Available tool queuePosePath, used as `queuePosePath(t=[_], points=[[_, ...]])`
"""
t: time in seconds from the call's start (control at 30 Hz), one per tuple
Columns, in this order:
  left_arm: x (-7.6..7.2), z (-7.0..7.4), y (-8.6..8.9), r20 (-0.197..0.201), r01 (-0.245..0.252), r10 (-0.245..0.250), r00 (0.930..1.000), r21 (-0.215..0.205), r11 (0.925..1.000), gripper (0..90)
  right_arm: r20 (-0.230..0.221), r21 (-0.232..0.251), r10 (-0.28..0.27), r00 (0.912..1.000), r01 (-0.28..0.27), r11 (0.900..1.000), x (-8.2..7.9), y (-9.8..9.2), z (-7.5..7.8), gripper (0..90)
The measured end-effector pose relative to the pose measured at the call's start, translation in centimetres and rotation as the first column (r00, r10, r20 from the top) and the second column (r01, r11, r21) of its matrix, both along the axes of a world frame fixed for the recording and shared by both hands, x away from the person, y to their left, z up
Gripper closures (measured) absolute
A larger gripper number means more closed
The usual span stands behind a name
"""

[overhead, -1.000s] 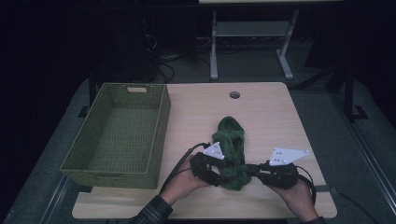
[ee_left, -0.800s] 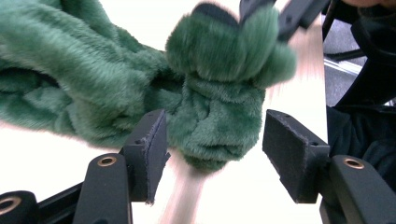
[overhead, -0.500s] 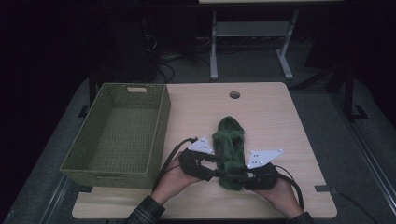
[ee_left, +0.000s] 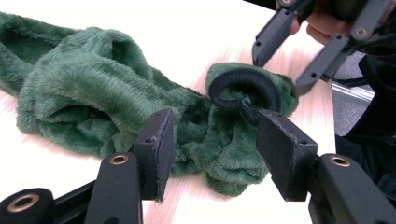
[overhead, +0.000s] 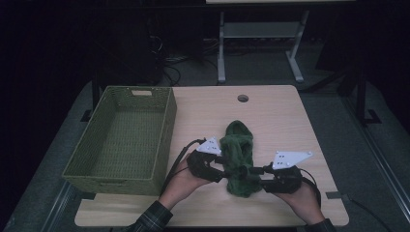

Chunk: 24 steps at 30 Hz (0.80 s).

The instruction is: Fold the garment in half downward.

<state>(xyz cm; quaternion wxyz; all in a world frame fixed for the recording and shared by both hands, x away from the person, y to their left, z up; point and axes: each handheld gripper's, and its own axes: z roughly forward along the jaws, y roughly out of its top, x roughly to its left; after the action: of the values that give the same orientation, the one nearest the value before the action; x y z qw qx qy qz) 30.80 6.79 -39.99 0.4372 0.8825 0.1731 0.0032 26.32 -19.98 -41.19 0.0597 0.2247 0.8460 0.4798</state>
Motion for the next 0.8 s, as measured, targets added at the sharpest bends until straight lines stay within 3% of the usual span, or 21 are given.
queuePosePath(t=[0.1, 0.3, 0.6, 0.63, 0.7, 0.8], points=[[0.1, 0.0, -0.4, 0.005, 0.01, -0.01, 0.9999, 0.0, 0.9999, 45.9, -0.021, -0.007, 0.006, 0.9998, -0.006, 1.0, 0.3, 0.1, -0.5, 66.5], [0.1, 0.3, -0.6, 0.008, 0.017, -0.017, 0.9998, -0.011, 0.9998, 49.0, -0.032, -0.051, 0.053, 0.9981, -0.054, 0.997, 0.1, 1.4, -1.4, 84.1], [0.1, -1.5, -3.0, -0.024, 0.034, -0.033, 0.9992, 0.012, 0.9994, 52.7, -0.044, -0.07, 0.079, 0.9958, -0.082, 0.994, 0.0, 2.2, -2.5, 87.5], [0.1, -1.9, -3.3, -0.028, 0.036, -0.035, 0.999, 0.032, 0.9988, 53.4, -0.05, -0.07, 0.08, 0.9955, -0.084, 0.994, -0.1, 2.3, -2.6, 87.8], [0.1, -2.4, -3.6, -0.031, 0.038, -0.036, 0.9989, 0.068, 0.9969, 59.9, -0.047, -0.075, 0.09, 0.9948, -0.094, 0.993, -0.3, 2.4, -2.6, 88.3], [0.1, -2.8, -3.5, -0.058, 0.052, -0.048, 0.9972, 0.066, 0.9965, 71.4, -0.043, -0.075, 0.094, 0.9946, -0.097, 0.992, -0.6, 2.2, -2.5, 88.0]])
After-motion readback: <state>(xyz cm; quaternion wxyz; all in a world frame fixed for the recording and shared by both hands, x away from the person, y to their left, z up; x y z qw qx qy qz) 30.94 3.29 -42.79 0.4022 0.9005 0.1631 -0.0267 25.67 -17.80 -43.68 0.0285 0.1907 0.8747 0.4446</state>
